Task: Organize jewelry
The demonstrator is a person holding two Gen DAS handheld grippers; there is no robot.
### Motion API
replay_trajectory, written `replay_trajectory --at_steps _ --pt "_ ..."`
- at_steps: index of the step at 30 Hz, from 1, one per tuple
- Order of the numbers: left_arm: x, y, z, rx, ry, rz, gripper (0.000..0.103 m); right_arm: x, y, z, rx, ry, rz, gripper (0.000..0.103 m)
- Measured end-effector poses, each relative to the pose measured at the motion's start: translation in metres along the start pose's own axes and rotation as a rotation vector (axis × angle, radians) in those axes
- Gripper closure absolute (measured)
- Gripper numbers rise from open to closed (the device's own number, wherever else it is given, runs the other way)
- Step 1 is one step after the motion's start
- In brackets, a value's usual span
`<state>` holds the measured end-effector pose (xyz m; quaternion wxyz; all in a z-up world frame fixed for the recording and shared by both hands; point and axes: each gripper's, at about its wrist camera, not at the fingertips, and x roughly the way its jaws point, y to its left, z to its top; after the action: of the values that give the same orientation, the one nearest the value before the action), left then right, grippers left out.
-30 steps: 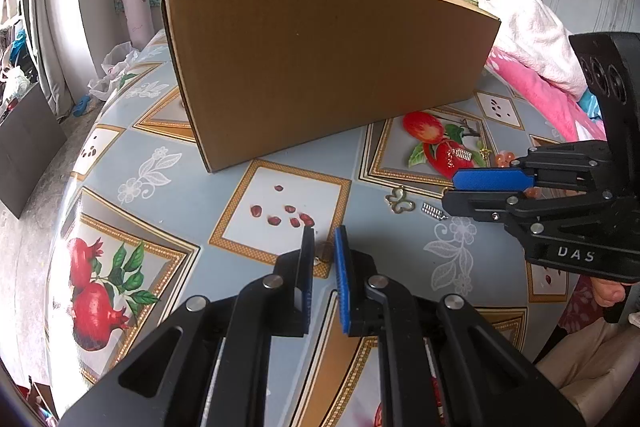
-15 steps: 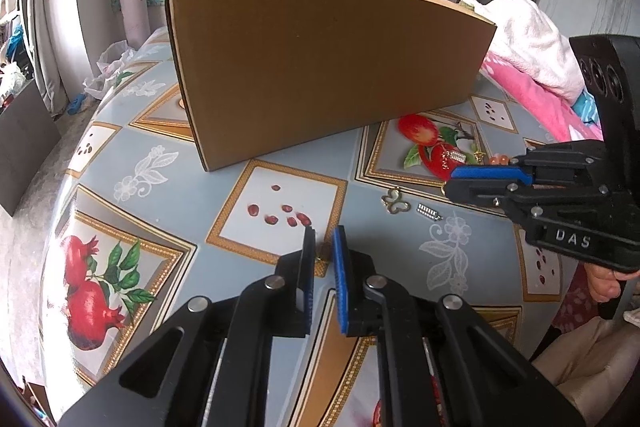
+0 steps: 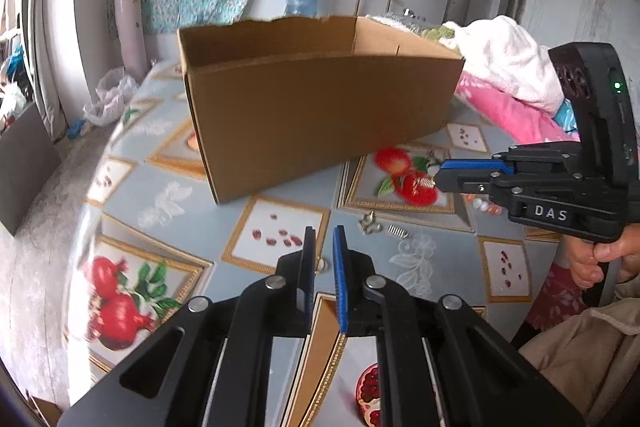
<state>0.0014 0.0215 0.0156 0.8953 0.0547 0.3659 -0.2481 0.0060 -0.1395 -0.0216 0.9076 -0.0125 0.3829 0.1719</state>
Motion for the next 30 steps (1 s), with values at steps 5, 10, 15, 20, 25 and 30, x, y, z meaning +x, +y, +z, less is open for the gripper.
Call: replay_trajectory --at_steps 5,10,15,20,25,30 --pt "0.014 -0.002 -0.003 0.007 0.095 -0.028 0.093 0.002 -0.003 -0.003 0.003 0.004 0.025 0.095" --pt "0.036 -0.001 -0.010 -0.024 0.169 0.001 0.084 0.007 0.007 -0.004 0.004 0.009 0.038 0.095" --pt "0.042 0.000 -0.007 -0.027 0.162 0.034 0.084 0.008 0.003 -0.005 0.020 0.005 0.047 0.095" --pt "0.045 -0.004 -0.007 0.014 0.159 0.067 0.084 0.008 0.001 -0.006 0.025 0.004 0.057 0.095" --pt "0.049 -0.008 -0.007 0.045 0.145 0.083 0.090 0.009 -0.002 -0.007 0.036 0.001 0.063 0.095" --pt "0.049 -0.010 -0.008 0.065 0.131 0.101 0.093 0.007 -0.004 -0.007 0.039 -0.008 0.063 0.095"
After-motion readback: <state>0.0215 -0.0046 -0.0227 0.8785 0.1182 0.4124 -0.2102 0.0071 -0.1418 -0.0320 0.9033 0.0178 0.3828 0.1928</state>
